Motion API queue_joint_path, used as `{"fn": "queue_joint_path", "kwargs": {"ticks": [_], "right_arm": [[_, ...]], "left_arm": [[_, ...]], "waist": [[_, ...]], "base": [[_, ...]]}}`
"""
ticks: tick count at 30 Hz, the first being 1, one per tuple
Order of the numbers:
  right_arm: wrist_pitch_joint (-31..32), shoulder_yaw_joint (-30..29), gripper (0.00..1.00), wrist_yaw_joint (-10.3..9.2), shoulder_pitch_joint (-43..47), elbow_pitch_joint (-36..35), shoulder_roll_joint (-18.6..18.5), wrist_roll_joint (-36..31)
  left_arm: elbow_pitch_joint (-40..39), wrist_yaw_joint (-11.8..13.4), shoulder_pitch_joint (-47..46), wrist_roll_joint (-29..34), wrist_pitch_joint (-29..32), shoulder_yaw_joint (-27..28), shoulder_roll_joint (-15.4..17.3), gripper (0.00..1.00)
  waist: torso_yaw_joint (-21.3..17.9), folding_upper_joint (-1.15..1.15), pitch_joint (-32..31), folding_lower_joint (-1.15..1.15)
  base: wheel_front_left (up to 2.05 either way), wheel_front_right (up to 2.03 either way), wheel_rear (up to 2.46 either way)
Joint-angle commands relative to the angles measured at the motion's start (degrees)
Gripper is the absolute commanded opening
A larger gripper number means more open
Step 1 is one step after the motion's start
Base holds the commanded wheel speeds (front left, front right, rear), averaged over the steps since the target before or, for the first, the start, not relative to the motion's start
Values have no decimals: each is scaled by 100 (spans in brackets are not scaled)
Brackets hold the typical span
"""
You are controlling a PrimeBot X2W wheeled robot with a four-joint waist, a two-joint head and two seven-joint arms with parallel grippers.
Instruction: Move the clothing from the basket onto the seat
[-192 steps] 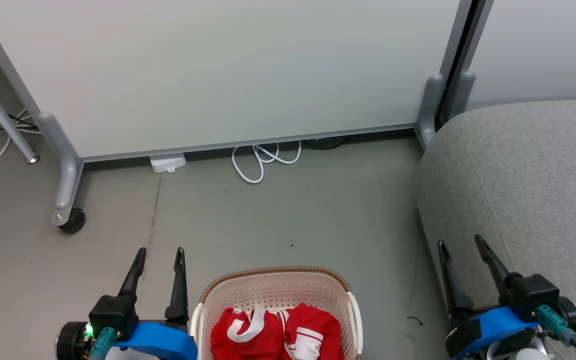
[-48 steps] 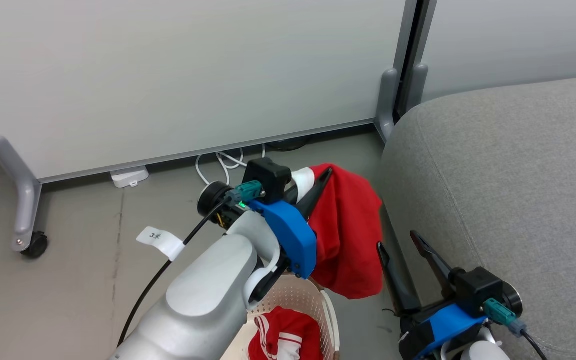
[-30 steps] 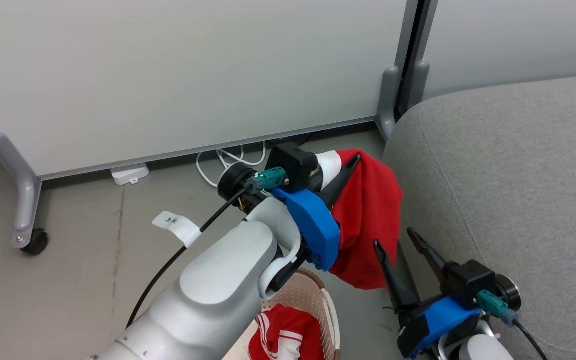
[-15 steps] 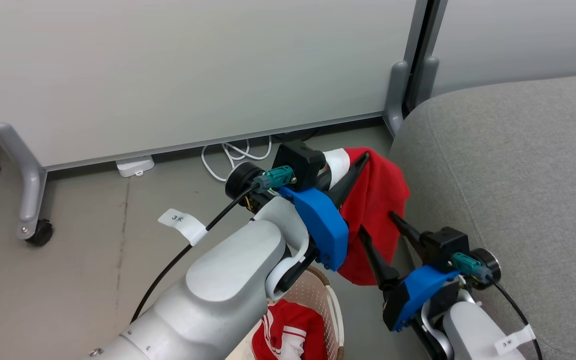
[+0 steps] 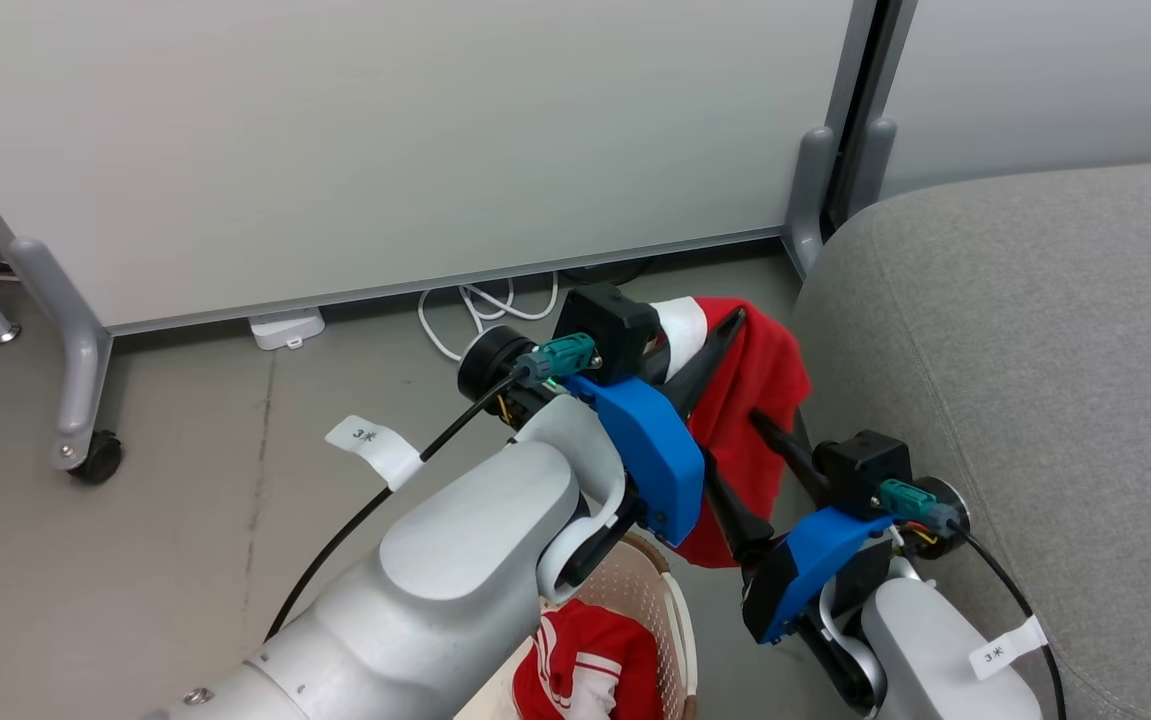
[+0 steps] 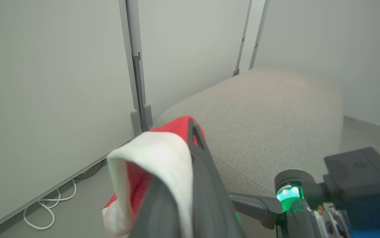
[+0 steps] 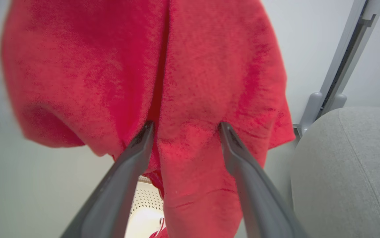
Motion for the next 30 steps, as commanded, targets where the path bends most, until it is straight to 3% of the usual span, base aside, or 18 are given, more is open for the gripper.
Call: {"fn": "queue_joint_path", "kwargs": {"ticks": [1,4,18,19,20,21,30], "right_arm": [[-46,45,100,3,-93,9,-21,93],[-87,177,100,3,-118,27,-20,327],[-160,-202,100,3,-588,826,-18,-166],[-163,-199,47,3,-625,893,-18,-146],[-178,-186,17,3,-661,949,-18,-129],[-190,-172,0,3,-693,1000,-18,-113],[-347,-111,0,3,-809,1303,-19,133]], "left_arm": [[20,13,-101,-35,-34,-9,5,0],[43,56,-106,-77,-59,-61,4,0],[-108,50,-150,-368,-2,-322,5,0],[-124,58,-161,-388,-3,-339,5,0],[-136,65,-171,-394,-10,-355,5,0],[-146,73,-182,-398,-17,-367,5,0],[-40,93,-204,-480,-106,-453,5,0]], "waist": [[10,0,-2,0],[28,0,-22,0],[86,0,-27,0],[92,0,-28,0],[99,0,-31,0],[104,0,-32,0],[71,0,-51,0]], "base": [[0,0,0],[0,0,0],[0,0,0],[0,0,0],[0,0,0],[0,0,0],[0,0,0]]}}
